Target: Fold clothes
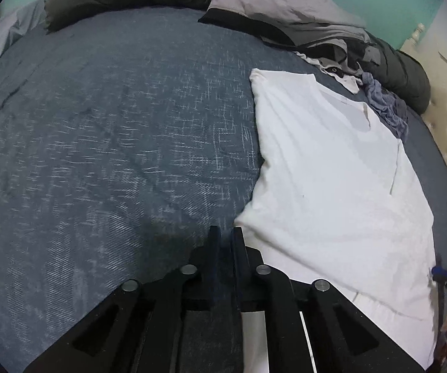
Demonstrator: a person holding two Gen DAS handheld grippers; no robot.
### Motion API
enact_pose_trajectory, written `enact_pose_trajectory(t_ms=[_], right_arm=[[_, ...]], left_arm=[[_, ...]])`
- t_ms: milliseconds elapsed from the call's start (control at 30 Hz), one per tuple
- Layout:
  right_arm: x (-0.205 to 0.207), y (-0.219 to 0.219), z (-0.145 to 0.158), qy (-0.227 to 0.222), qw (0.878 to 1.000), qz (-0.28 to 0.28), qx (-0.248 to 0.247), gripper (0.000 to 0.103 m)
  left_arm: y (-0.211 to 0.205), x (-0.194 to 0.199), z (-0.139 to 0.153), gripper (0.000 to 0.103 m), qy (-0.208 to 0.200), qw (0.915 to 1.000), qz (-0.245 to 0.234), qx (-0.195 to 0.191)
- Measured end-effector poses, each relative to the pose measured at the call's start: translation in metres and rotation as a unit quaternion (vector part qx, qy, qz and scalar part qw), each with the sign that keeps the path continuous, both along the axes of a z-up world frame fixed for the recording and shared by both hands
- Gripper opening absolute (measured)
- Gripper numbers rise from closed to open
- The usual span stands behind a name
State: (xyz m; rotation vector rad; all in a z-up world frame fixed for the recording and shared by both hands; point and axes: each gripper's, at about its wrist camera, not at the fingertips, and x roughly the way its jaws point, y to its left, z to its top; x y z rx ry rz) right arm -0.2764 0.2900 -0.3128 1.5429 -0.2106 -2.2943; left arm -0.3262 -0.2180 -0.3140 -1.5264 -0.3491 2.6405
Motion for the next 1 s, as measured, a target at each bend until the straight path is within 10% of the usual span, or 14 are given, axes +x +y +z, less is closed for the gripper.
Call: enact_pose_trajectory(t_ms=[233,433,800,1000], right_arm=[[0.009,0.011,-0.011,-0.018,1.000,-0.012,-0.001,0.033],[0.021,0.025,-0.010,-0.021,0.999,-0.026,-0.010,0.004],[0.036,0.030,0.009,0.028,0.996,-0.041,0.068,0.003],[0.043,0.026,0.022,0.035,0.998,-0.058,0.006,0.004]], left_arm=[[-0.010,0.030,0.009,0.010,-0.006,0.9999,-0.007,-0.012],[-0.019,0.052,0.026,0.010,-0.006,0.9998,-0.004,-0.021],[-0.023,0.089,0.063,0.010,0.004,0.9997,-0.002,-0.022],[-0.013,0.109,0.073,0.010,0.004,0.9996,-0.011,-0.024]])
